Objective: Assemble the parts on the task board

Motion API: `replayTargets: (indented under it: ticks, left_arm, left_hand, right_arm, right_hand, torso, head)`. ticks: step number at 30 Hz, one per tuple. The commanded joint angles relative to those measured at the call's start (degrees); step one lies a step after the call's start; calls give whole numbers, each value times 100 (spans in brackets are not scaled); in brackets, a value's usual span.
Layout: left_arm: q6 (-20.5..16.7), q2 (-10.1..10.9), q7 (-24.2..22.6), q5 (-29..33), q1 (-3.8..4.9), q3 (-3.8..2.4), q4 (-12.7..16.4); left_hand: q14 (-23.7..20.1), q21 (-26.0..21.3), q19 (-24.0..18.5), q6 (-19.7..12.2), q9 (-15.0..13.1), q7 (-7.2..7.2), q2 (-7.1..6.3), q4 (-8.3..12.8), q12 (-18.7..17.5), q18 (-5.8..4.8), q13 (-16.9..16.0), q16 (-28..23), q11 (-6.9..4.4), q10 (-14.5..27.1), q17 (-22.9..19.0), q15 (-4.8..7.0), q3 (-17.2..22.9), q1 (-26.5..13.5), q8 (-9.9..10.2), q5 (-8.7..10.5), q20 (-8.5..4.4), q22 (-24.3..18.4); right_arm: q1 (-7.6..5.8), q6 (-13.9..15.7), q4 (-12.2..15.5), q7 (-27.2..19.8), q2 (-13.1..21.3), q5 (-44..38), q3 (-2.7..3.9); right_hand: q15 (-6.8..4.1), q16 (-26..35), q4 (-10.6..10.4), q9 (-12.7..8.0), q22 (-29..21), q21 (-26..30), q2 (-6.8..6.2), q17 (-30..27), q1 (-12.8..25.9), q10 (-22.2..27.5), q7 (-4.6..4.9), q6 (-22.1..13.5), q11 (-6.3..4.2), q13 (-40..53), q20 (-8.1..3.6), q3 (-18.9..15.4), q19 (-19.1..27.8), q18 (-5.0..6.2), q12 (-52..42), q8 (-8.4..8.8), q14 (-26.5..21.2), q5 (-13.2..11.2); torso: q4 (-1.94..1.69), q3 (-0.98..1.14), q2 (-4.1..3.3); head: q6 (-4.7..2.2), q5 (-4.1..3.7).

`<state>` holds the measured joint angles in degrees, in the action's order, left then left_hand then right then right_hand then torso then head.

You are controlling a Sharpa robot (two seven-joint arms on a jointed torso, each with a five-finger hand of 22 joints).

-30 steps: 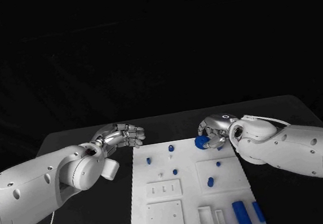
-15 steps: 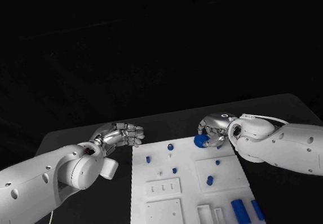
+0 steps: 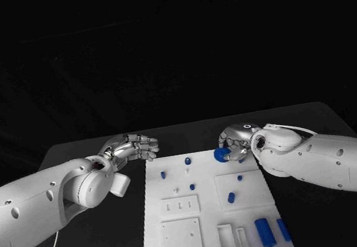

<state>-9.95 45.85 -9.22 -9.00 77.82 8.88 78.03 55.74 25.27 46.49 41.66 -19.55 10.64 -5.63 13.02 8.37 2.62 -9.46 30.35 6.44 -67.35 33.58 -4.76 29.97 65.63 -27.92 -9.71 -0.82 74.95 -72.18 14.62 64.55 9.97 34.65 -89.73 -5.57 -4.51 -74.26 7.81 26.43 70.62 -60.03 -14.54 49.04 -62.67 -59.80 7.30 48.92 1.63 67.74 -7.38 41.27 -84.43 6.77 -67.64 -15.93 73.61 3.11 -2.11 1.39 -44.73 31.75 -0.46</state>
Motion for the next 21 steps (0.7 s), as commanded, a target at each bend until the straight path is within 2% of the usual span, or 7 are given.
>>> replayTargets:
  ticks: [1, 7, 16, 19, 21]
  left_arm:
    - [91, -11, -29, -30, 7, -5, 9]
    - [121, -21, -24, -50, 7, -5, 50]
    - [115, -12, -17, -52, 7, -5, 35]
    - [114, -11, -15, -53, 7, -5, 33]
    - [116, -13, -16, -55, 7, -5, 33]
  left_hand:
    - [-50, 33, -43, 9, -10, 28, 11, -12, -33, 81, -6, 35, 17, -16, -8, -8, 19, -61, 25, -29, -9, 112]
    - [-51, 33, -45, 8, -12, 28, 13, -7, -37, 83, -7, 35, 17, -16, -8, -7, 24, -56, 27, -32, -11, 112]
    - [-52, 33, -47, 7, -14, 28, 12, -4, -40, 83, -9, 35, 17, -16, -9, -7, 27, -53, 29, -32, -11, 112]
    - [-53, 34, -47, 7, -15, 28, 12, -3, -42, 84, -9, 36, 17, -16, -9, -7, 28, -54, 30, -32, -11, 112]
    - [-53, 34, -48, 7, -16, 28, 13, -3, -42, 84, -10, 36, 17, -17, -9, -7, 29, -53, 30, -32, -11, 112]
  right_arm:
    - [41, -308, -46, -22, -15, -40, -30]
    - [59, -349, -48, 11, -34, -178, -84]
    - [97, -332, -36, 80, -40, -565, -130]
    - [101, -464, -29, 96, -47, -580, -145]
    - [102, -668, -23, 110, -52, -613, -155]
  right_hand:
    - [-23, 36, -42, 5, 11, -29, 64, 13, 19, 33, 75, 153, -5, 0, -87, 21, -4, 823, -19, -48, -23, -26]
    - [-28, 56, -72, 22, 22, -39, 82, 34, 20, 36, 65, 269, -14, -10, -71, 60, 10, 823, -11, -106, -20, -24]
    - [-51, 76, -45, 31, 34, -53, 47, 60, -8, 31, 38, 356, -39, -18, -57, 77, 19, 823, -8, -147, -13, -26]
    - [-60, 83, -52, 34, 36, -57, 45, 70, -5, 26, 28, 388, -48, -21, -50, 88, 21, 823, -7, -161, -10, -26]
    - [-64, 90, -87, 35, 36, -57, 64, 75, 23, 25, 23, 408, -53, -25, -41, 97, 23, 823, -4, -170, -8, -24]
  torso:
    - [2, 2, 3]
    - [6, 1, 2]
    - [-1, 5, 2]
    - [-2, 4, 1]
    - [-2, 2, 1]
  head:
    - [13, 4]
    - [6, 11]
    - [22, 2]
    - [32, -1]
    - [28, -6]
